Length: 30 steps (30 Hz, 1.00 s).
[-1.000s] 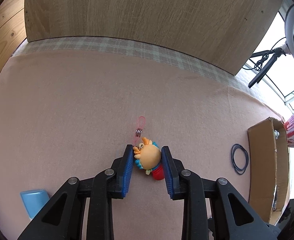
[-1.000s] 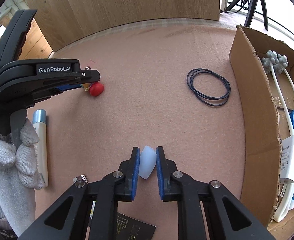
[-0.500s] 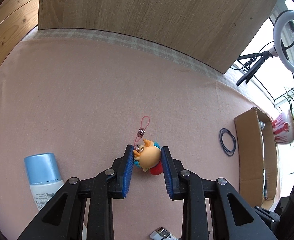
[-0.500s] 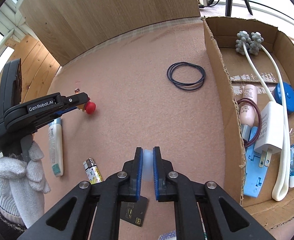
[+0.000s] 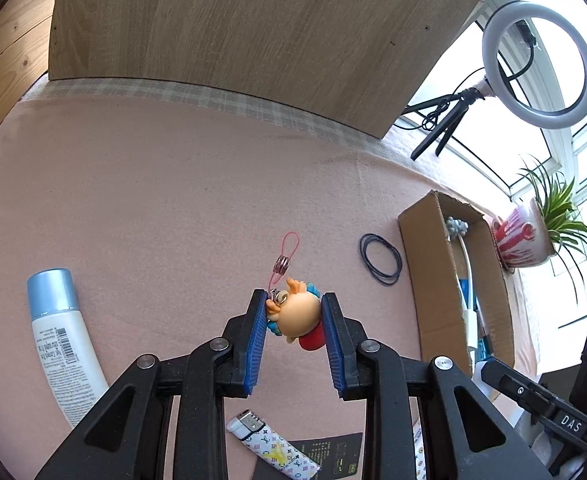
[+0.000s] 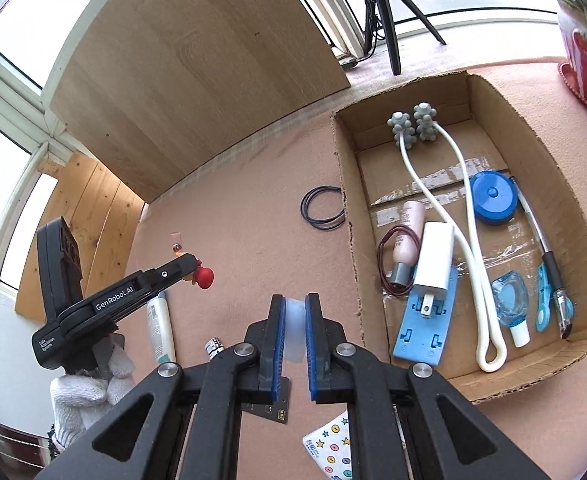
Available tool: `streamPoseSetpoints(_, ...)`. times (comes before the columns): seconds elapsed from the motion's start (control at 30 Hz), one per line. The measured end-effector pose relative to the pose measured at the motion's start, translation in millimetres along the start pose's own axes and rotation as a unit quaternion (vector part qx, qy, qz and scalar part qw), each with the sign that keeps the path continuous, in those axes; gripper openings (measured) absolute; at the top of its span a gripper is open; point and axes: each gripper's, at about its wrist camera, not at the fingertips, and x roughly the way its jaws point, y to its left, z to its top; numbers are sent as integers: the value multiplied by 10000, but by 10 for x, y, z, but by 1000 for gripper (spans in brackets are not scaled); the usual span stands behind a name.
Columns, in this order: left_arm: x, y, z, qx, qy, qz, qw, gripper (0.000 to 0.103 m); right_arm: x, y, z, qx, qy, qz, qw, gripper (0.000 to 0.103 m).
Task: Organize objects
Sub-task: 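Carry cap and toy into the box and open both tools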
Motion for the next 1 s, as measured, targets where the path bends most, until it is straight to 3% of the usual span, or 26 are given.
streamPoseSetpoints(0.17, -3, -386, -3, 250, 0, -275, 9993, 29, -227, -274, 42, 46, -309, -433, 9986, 9)
streamPoseSetpoints(0.47, 102, -1128, -65, 738, 103, -685, 9949, 29, -484, -794, 95, 310, -568, -838, 9944, 9)
streamPoseSetpoints(0.77, 293, -1739, -70, 1159, 191, -775, 9900, 29, -528, -955, 103, 339, -594, -845, 9941, 9)
streamPoseSetpoints(1.0, 544, -1935, -92, 1169, 312, -727, 9900, 29, -450, -977, 108, 292, -498, -813, 9950, 9)
